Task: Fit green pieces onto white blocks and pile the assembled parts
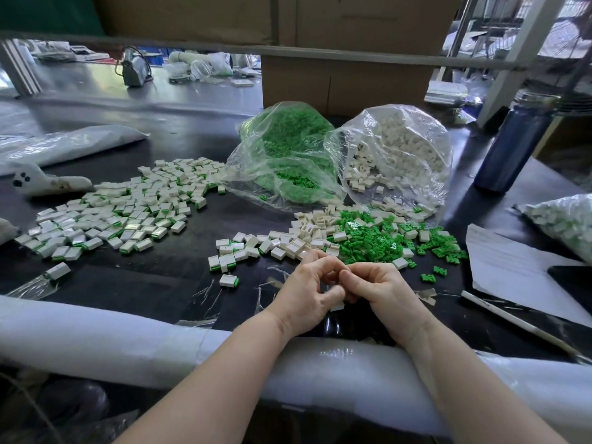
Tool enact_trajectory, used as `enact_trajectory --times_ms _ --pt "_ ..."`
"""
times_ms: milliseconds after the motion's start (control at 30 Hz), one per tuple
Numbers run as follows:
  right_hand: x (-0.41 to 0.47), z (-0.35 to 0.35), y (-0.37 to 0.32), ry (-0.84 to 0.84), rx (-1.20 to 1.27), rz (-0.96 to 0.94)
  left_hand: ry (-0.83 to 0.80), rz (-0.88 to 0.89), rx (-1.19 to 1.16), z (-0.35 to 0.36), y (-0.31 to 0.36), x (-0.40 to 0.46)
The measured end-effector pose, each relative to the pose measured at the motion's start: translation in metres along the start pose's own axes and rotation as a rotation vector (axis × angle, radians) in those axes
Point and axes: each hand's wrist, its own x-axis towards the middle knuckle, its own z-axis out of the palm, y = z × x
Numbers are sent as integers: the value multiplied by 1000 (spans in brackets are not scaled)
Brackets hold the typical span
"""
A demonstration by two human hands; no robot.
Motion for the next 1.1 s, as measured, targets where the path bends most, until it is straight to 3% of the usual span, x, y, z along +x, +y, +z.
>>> enact_trajectory --times_ms 1100 --pt "-1 0 -1 29 9 38 -48 -10 57 0 -1 0"
